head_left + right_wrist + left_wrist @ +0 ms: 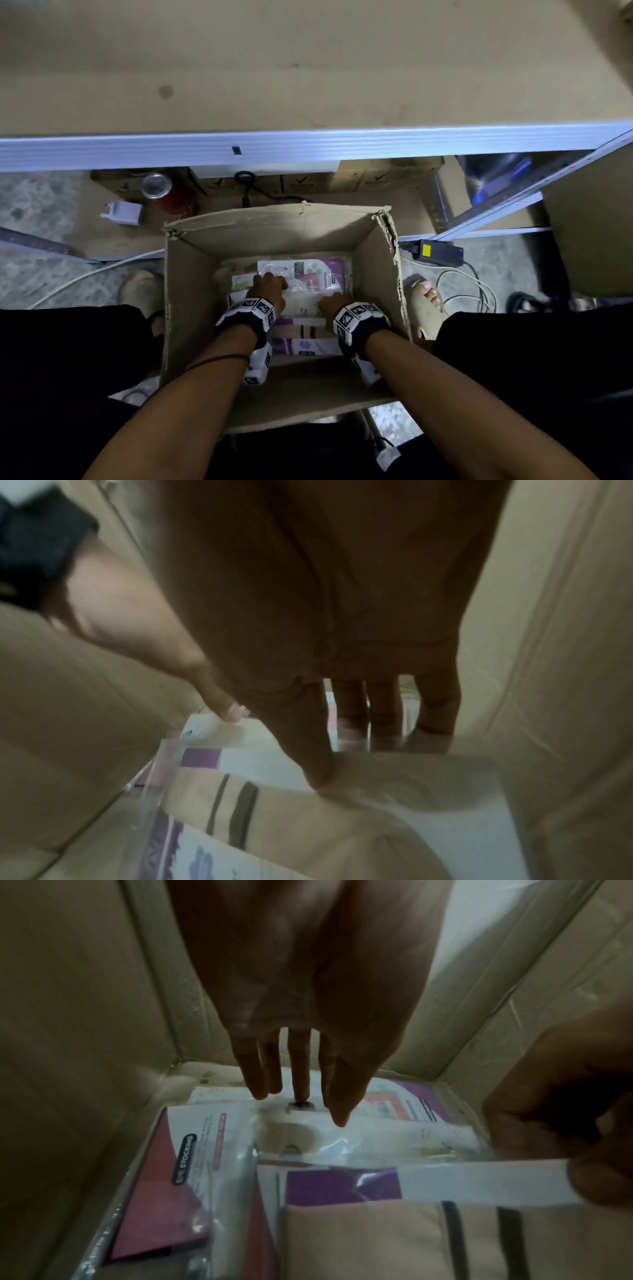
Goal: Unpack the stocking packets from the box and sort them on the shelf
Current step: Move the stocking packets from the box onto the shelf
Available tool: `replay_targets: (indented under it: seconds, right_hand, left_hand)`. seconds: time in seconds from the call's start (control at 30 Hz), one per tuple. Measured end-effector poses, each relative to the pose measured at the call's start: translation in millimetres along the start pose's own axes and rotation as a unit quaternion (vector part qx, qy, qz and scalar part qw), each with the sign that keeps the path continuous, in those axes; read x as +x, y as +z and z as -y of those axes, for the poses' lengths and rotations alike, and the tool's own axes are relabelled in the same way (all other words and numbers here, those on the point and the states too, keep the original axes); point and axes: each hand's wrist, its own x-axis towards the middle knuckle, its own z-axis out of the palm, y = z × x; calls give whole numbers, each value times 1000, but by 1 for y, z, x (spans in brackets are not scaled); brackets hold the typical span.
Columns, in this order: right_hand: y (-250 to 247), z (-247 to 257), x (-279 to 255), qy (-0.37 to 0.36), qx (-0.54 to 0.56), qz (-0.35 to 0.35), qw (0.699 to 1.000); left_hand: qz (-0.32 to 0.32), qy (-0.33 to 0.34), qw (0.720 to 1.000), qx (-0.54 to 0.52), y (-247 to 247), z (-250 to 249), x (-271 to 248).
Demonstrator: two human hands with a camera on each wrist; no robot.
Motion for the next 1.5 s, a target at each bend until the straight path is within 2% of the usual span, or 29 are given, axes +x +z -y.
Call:
replay_targets:
  seconds: [0.17, 0.37, 0.57, 0.9, 1.27, 1.4, 1.5]
  right_hand:
    - [-9, 0, 3, -2, 0, 6, 1000]
    - [-7, -4, 1, 7, 25, -2, 1000]
    - [-7, -6, -1, -6, 38, -2, 999]
    - [-15, 1, -5, 17, 51, 7, 999]
    - [-37, 9, -32, 7, 76, -82, 994]
    - [-46, 13, -48, -1, 65, -101, 993]
    - [-46, 16, -63, -17, 47, -146, 988]
  left_hand:
    - [-2, -6, 998, 64, 3, 8, 2]
    - [-3, -12, 999, 52, 4, 18, -1]
    - [-66, -16, 997, 31, 3, 37, 4]
    - [-99, -21, 994, 39, 1, 43, -1]
    - [-83, 33, 996, 10, -30, 36, -10]
    - [-39, 47, 996, 70, -39, 34, -15]
    - [-65, 38, 989, 130, -48, 24, -33]
